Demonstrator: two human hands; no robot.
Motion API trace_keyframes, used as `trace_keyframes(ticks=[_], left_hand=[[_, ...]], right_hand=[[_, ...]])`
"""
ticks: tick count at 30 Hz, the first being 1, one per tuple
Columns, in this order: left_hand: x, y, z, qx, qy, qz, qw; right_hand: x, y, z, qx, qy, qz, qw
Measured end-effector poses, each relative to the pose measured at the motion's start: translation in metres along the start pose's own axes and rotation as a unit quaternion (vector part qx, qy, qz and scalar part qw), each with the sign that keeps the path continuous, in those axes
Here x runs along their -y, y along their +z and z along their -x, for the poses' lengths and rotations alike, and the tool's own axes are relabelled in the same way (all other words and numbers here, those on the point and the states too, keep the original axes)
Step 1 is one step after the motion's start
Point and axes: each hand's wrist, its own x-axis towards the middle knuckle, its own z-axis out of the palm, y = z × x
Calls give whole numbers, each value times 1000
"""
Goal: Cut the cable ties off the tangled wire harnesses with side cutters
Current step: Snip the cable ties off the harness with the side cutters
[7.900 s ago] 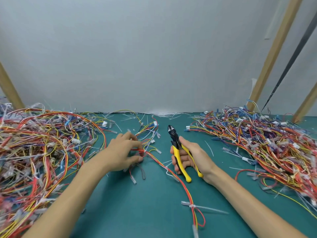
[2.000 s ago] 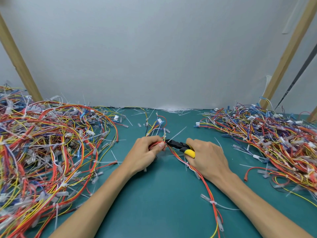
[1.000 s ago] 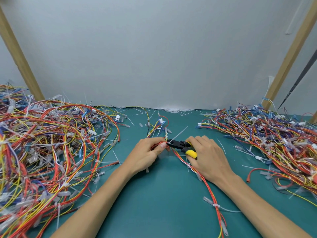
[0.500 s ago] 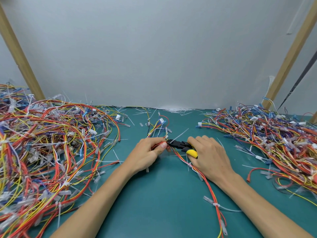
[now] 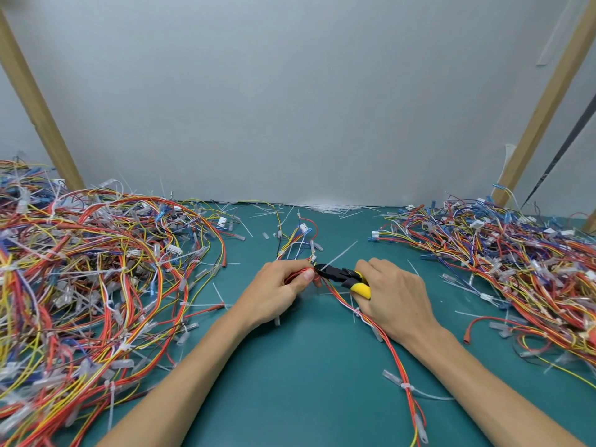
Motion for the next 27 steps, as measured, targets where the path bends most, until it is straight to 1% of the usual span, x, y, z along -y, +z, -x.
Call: trace_keyframes(ticks=[7,10,16,27], left_hand=[[1,0,0,0,-1,-1,1000],[1,0,0,3,-1,-2,1000],[-2,-1,0,7,9,-11,1000],[2,0,-1,4,1,-13,1000]], right_hand=[[0,-1,1,1,4,10,1000],[-2,3,0,39,13,-6,999],[-3,4,-1,80,28,-32,996],[-3,6,-1,94,37,-39,994]])
